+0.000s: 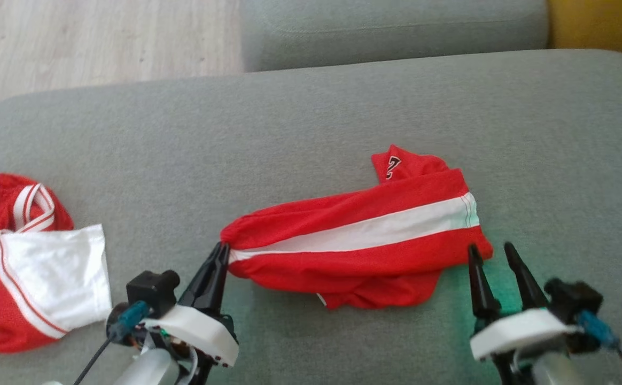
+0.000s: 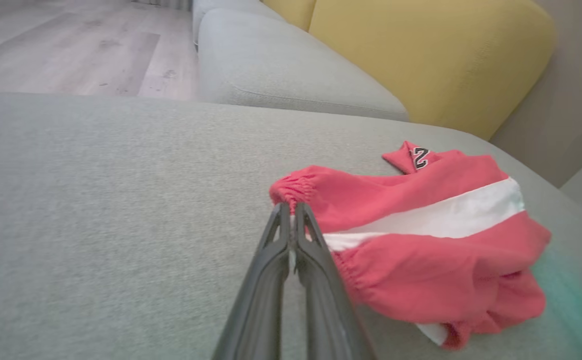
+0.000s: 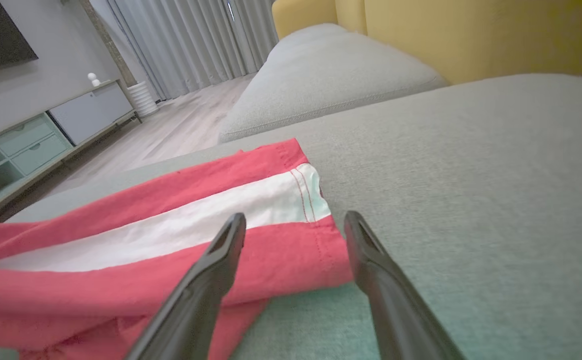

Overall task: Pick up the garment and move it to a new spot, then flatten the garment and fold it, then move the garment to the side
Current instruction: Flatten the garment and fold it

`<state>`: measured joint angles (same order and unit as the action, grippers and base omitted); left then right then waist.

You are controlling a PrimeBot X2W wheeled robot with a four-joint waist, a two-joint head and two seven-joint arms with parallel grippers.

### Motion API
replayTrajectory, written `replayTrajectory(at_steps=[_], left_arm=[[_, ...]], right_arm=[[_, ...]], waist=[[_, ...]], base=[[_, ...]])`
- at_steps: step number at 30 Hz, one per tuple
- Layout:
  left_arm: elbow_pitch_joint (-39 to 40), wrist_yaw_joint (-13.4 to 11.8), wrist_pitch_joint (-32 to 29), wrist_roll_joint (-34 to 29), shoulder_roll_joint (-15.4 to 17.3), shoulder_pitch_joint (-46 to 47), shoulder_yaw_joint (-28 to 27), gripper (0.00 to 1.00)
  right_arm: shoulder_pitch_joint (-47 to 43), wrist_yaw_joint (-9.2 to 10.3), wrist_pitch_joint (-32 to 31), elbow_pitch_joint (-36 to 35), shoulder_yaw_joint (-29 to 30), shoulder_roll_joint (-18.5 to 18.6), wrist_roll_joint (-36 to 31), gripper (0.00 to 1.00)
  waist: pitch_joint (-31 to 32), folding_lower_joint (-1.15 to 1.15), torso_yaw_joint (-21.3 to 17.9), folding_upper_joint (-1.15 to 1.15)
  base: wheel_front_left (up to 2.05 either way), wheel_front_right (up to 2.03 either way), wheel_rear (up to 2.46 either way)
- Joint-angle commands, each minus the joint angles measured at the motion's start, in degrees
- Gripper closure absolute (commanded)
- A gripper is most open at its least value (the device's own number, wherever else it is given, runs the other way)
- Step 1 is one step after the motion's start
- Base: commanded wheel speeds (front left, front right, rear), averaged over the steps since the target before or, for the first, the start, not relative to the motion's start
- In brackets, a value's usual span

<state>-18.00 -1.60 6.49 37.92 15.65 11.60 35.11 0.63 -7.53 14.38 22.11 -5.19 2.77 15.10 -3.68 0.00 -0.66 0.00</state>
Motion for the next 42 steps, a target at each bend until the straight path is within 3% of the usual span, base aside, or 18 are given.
replayTrajectory(at_steps=[1, 10, 18, 19, 20, 21, 23, 24, 30, 34, 42], left_arm=[[0.96, -0.47, 1.12, -0.78, 1.46, 3.85, -2.5, 1.0], [-2.98, -0.69, 2.85, -3.28, 1.65, 7.09, -1.57, 1.0], [-5.29, 0.02, 3.8, -3.33, 0.61, 8.58, -0.82, 1.0], [-5.49, 0.11, 3.86, -3.33, 0.48, 8.61, -0.68, 1.0], [-5.68, 0.17, 3.94, -3.3, 0.38, 8.64, -0.58, 1.0], [-5.86, 0.22, 4.03, -3.28, 0.3, 8.63, -0.5, 1.0], [-6.15, 0.29, 4.2, -3.23, 0.22, 8.59, -0.38, 1.0], [-6.26, 0.32, 4.29, -3.19, 0.19, 8.55, -0.34, 1.0], [-6.87, 0.44, 4.84, -2.87, 0.01, 8.33, -0.22, 1.0], [-5.5, 0.69, 5.98, -4.22, 0.52, 10.79, -0.35, 1.0], [-2.53, 2.16, 6.81, -9.85, 1.17, 29.71, -1.48, 1.0]], right_arm=[[3.57, 0.04, 0.62, -0.13, -1.97, 1.08, 1.5, 0.0], [15.18, 0.04, 0.62, 12.09, -9.53, 6.79, 8.34, 0.0], [19.98, 0.04, 0.62, 18.4, -16.9, 8.67, 15.88, 0.0], [20.23, 0.04, 0.62, 18.85, -17.49, 8.81, 16.36, 0.06], [20.44, 0.04, 0.62, 19.18, -17.96, 8.96, 16.74, 0.25], [20.62, 0.04, 0.62, 19.26, -18.36, 9.1, 16.99, 0.53], [20.81, 0.04, 0.62, 19.26, -18.88, 9.3, 17.18, 0.96], [20.81, 0.04, 0.62, 19.22, -19.05, 9.32, 17.34, 1.0], [20.7, 0.04, 0.62, 17.81, -20.75, 10.19, 18.07, 1.0], [22.43, 0.04, 0.62, 12.89, -17.88, 11.81, 17.3, 1.0], [35.86, 0.04, 0.62, 4.24, -10.83, 17.43, 13.43, 1.0]], waist=[[-0.6, 0.0, 0.71, 0.0], [-2.24, 0.0, 2.42, 0.0], [-2.6, 0.0, 4.0, 0.0], [-2.55, 0.0, 4.12, 0.0], [-2.48, 0.0, 4.22, 0.0], [-2.4, 0.0, 4.29, 0.0], [-2.26, 0.0, 4.33, 0.0], [-2.19, 0.0, 4.34, 0.0], [-1.62, 0.0, 3.94, 0.0], [-2.47, 0.0, 3.11, 0.0], [-8.23, 0.0, 1.04, 0.0]], base=[[0.0, 0.0, 0.0], [0.0, 0.0, 0.0], [0.0, 0.0, 0.0], [0.0, 0.0, 0.0], [0.0, 0.0, 0.0], [0.0, 0.0, 0.0], [0.0, 0.0, 0.0], [0.0, 0.0, 0.0], [0.0, 0.0, 0.0], [0.0, 0.0, 0.0], [0.0, 0.0, 0.0]])
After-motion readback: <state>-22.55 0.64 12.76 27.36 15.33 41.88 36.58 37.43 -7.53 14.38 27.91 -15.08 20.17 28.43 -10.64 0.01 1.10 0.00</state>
